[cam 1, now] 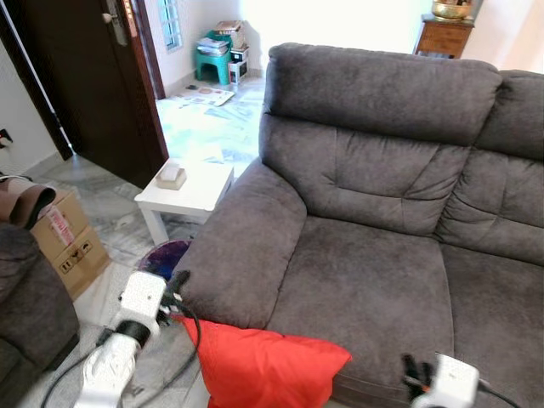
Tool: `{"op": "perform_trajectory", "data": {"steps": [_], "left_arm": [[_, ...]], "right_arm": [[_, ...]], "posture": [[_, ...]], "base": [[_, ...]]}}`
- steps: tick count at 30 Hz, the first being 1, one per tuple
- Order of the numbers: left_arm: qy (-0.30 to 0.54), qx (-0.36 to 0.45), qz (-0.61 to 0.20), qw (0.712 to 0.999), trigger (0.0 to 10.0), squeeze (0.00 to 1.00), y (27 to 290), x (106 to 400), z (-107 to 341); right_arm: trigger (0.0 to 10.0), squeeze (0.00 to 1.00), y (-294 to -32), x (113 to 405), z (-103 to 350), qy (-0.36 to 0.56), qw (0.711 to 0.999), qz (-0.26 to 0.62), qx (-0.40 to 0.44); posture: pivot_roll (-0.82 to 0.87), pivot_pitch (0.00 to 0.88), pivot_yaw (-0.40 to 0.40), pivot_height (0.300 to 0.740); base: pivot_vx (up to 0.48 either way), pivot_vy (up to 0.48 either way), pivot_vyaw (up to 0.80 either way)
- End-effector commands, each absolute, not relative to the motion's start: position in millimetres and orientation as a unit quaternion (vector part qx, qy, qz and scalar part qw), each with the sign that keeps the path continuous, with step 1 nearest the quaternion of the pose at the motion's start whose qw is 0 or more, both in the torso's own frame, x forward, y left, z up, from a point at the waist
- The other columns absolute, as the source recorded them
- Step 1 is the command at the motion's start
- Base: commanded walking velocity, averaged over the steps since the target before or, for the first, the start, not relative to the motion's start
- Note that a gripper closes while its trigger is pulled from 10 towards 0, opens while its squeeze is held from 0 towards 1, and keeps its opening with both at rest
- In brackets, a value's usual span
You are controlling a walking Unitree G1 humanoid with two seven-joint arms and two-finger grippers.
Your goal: Move the pillow to the sofa from floor
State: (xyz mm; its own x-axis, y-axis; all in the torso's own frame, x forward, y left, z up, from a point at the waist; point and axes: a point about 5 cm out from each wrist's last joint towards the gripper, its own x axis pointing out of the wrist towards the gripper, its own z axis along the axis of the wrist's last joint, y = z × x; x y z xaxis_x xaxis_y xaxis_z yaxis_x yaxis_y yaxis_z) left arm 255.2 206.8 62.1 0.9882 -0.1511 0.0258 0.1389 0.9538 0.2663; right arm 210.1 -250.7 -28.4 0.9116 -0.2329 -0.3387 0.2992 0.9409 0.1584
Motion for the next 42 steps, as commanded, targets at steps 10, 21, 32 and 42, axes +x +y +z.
{"op": "perform_trajectory", "data": {"steps": [10, 21, 32, 42], "left_arm": [[-0.002, 0.137, -0.067, 0.988, 10.0, 0.00, 205.6, 226.6, 70.2], [0.005, 0.147, -0.070, 0.987, 10.0, 0.00, 212.6, 219.0, 78.3], [0.007, 0.138, -0.103, 0.985, 10.0, 0.00, 204.3, 229.2, 82.2], [0.000, 0.111, -0.116, 0.987, 10.0, 0.00, 201.8, 228.1, 84.2]], "right_arm": [[10.0, 0.00, -261.7, 213.1, 7.8, 0.071, 0.994, -0.064, 0.058], [10.0, 0.00, -251.5, 220.8, 17.4, 0.070, 0.995, -0.038, 0.062], [10.0, 0.00, -232.0, 224.3, 11.8, 0.082, 0.990, -0.073, 0.093], [10.0, 0.00, -232.8, 230.6, 11.9, 0.100, 0.988, -0.076, 0.090]], "posture": [[0.10, 0.000, -0.007, 0.740], [0.10, 0.000, -0.019, 0.740], [0.10, 0.028, -0.014, 0.715], [0.11, 0.053, -0.021, 0.715]], "base": [[0.000, 0.000, 0.00], [0.000, 0.000, 0.00], [0.000, 0.000, 0.00], [0.000, 0.000, 0.00]]}}
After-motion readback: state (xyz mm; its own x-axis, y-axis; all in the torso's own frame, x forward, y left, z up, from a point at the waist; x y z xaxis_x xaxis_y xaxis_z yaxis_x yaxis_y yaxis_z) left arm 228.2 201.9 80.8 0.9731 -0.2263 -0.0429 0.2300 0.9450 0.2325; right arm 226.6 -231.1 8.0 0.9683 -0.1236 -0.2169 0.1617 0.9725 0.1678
